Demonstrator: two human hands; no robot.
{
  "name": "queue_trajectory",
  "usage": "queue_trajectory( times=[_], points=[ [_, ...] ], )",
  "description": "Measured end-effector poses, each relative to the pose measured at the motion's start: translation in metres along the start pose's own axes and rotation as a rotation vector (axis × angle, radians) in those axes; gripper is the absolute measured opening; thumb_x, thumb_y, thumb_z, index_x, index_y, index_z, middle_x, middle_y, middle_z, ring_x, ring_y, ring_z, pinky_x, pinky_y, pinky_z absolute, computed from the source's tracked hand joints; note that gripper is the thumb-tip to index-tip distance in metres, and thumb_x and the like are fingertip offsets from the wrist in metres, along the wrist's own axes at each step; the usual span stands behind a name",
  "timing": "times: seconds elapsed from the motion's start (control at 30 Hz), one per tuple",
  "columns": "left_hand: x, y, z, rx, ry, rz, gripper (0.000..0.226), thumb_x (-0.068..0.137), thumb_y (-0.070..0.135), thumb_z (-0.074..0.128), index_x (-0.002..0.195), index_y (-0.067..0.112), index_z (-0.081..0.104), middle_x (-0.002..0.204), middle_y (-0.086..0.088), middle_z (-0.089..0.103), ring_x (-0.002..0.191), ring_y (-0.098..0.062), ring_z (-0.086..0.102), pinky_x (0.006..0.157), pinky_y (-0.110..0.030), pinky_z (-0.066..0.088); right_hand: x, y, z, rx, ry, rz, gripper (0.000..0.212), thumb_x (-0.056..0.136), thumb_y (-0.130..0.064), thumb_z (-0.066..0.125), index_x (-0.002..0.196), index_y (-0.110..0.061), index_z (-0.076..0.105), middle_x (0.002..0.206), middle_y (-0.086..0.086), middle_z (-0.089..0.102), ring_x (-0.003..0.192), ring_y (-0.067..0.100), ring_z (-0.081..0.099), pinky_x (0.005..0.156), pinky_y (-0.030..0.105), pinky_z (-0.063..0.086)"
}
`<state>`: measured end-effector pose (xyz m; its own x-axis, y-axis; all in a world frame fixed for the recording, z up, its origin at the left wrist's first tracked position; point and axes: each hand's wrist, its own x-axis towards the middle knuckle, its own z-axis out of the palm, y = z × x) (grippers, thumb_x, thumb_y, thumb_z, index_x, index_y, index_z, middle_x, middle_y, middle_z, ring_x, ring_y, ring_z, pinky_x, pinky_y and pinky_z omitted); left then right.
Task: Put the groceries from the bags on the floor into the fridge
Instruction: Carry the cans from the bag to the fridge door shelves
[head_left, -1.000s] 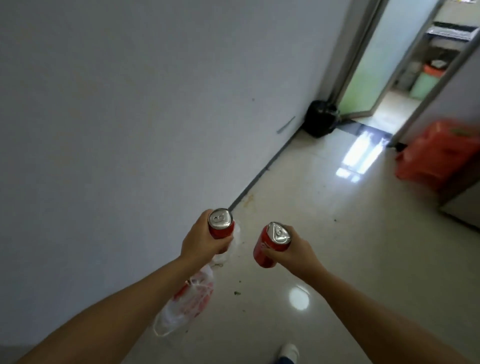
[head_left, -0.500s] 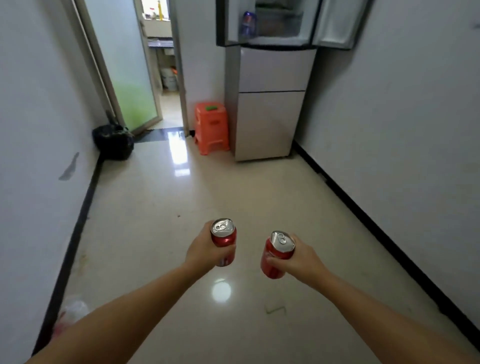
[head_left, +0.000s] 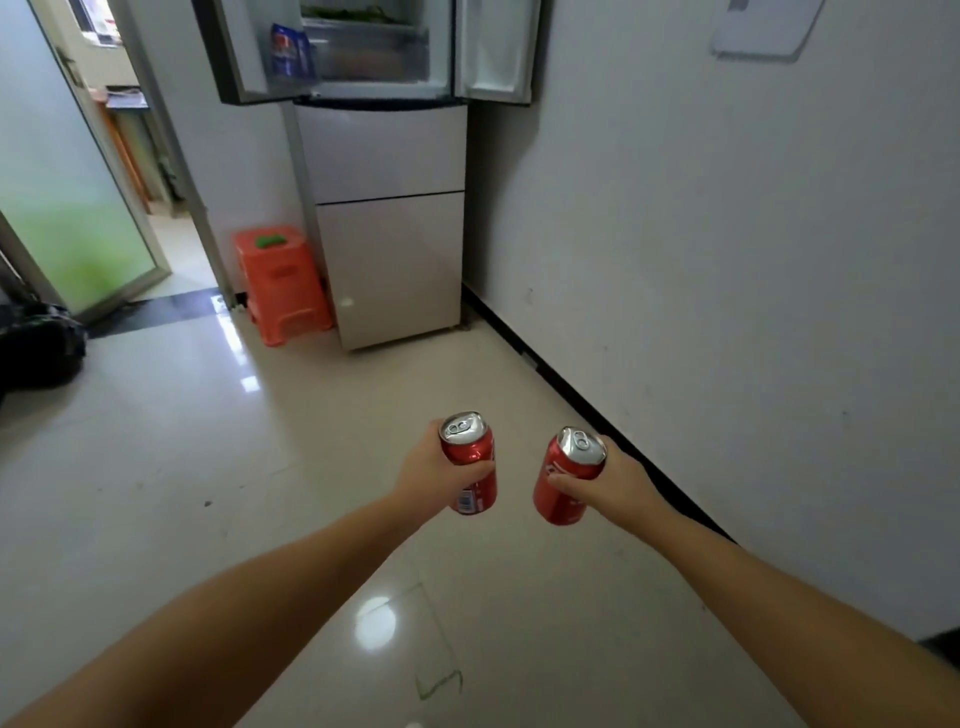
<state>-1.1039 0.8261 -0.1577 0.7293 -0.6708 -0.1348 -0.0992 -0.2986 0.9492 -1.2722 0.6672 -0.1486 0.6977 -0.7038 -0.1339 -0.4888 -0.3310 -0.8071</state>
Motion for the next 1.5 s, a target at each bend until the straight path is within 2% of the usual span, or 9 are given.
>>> queue_trajectory(
  times=[0.17, 0.3, 0.53, 0.73, 0.9, 1.03, 1.23, 1.33, 1.5],
  points=[
    [0.106, 0.017, 0.005, -0.006, 0.015, -0.021, 0.065, 0.071, 0.021, 0.080, 0.126, 0.020, 0.047, 0.116, 0.002, 0.058, 0.107, -0.018, 0.056, 0.091, -0.033, 0.045, 0.101, -0.011, -0.022, 0.033, -0.024, -0.050, 0.045, 0.072, -0.025, 0.081, 0.103, -0.038, 0.051, 0.094, -0.019, 0.060, 0.085, -0.002, 0.057, 0.069, 0.012, 0.042],
    [0.209, 0.045, 0.000, 0.040, -0.033, 0.013, 0.070, 0.066, 0.022, 0.081, 0.127, 0.022, 0.049, 0.116, 0.002, 0.062, 0.110, -0.019, 0.059, 0.094, -0.037, 0.047, 0.191, -0.028, -0.047, 0.032, 0.035, -0.028, 0.055, 0.071, -0.031, 0.081, 0.116, -0.030, 0.051, 0.107, -0.008, 0.061, 0.096, 0.012, 0.059, 0.077, 0.021, 0.044],
    [0.358, 0.105, 0.009, -0.027, -0.059, 0.065, 0.066, 0.074, 0.009, 0.077, 0.130, 0.016, 0.042, 0.115, 0.000, 0.054, 0.107, -0.017, 0.053, 0.089, -0.032, 0.043, 0.333, -0.053, -0.091, 0.052, 0.102, -0.005, 0.059, 0.074, -0.031, 0.079, 0.124, -0.022, 0.049, 0.109, -0.004, 0.058, 0.097, 0.014, 0.056, 0.080, 0.025, 0.043],
    [0.491, 0.113, 0.019, -0.025, -0.037, 0.051, 0.068, 0.073, 0.017, 0.078, 0.130, 0.018, 0.042, 0.117, 0.001, 0.056, 0.108, -0.018, 0.054, 0.091, -0.034, 0.045, 0.482, -0.064, -0.102, 0.048, 0.050, -0.061, 0.059, 0.073, -0.027, 0.080, 0.123, -0.021, 0.051, 0.106, -0.004, 0.059, 0.092, 0.012, 0.057, 0.067, 0.013, 0.041],
    [0.616, 0.131, 0.007, -0.078, 0.101, 0.016, 0.070, 0.072, 0.018, 0.080, 0.131, 0.019, 0.043, 0.121, -0.002, 0.058, 0.107, -0.018, 0.055, 0.088, -0.032, 0.044, 0.627, -0.093, -0.111, 0.012, -0.051, -0.150, 0.061, 0.072, -0.028, 0.081, 0.125, -0.021, 0.051, 0.110, -0.003, 0.061, 0.099, 0.014, 0.059, 0.077, 0.021, 0.043],
    [0.700, 0.148, -0.027, -0.094, 0.261, 0.012, 0.069, 0.071, 0.019, 0.080, 0.130, 0.017, 0.044, 0.119, 0.000, 0.058, 0.109, -0.019, 0.057, 0.089, -0.033, 0.046, 0.739, -0.137, -0.114, -0.024, -0.141, -0.231, 0.063, 0.072, -0.029, 0.081, 0.126, -0.020, 0.050, 0.111, -0.003, 0.060, 0.103, 0.016, 0.058, 0.082, 0.024, 0.043],
    [0.806, 0.158, -0.103, 0.020, 0.421, 0.008, 0.072, 0.069, 0.024, 0.082, 0.130, 0.017, 0.044, 0.122, -0.002, 0.058, 0.111, -0.019, 0.057, 0.098, -0.037, 0.047, 0.886, -0.217, -0.070, -0.002, -0.235, -0.338, 0.066, 0.073, -0.030, 0.080, 0.130, -0.019, 0.049, 0.117, -0.001, 0.060, 0.102, 0.015, 0.056, 0.083, 0.025, 0.043],
    [0.869, 0.175, -0.151, 0.067, 0.484, 0.047, 0.073, 0.071, 0.026, 0.081, 0.133, 0.018, 0.042, 0.124, -0.001, 0.056, 0.113, -0.020, 0.054, 0.100, -0.040, 0.046, 0.958, -0.275, -0.041, 0.018, -0.273, -0.429, 0.064, 0.074, -0.028, 0.079, 0.129, -0.018, 0.048, 0.114, -0.002, 0.058, 0.103, 0.015, 0.055, 0.084, 0.026, 0.043],
    [0.971, 0.238, -0.250, 0.112, 0.585, 0.169, 0.070, 0.070, 0.028, 0.081, 0.130, 0.022, 0.045, 0.117, 0.003, 0.058, 0.109, -0.018, 0.057, 0.095, -0.035, 0.047, 1.073, -0.402, -0.002, 0.098, -0.289, -0.609, 0.061, 0.071, -0.029, 0.081, 0.124, -0.020, 0.053, 0.112, -0.004, 0.063, 0.107, 0.016, 0.060, 0.084, 0.027, 0.046]
  ],
)
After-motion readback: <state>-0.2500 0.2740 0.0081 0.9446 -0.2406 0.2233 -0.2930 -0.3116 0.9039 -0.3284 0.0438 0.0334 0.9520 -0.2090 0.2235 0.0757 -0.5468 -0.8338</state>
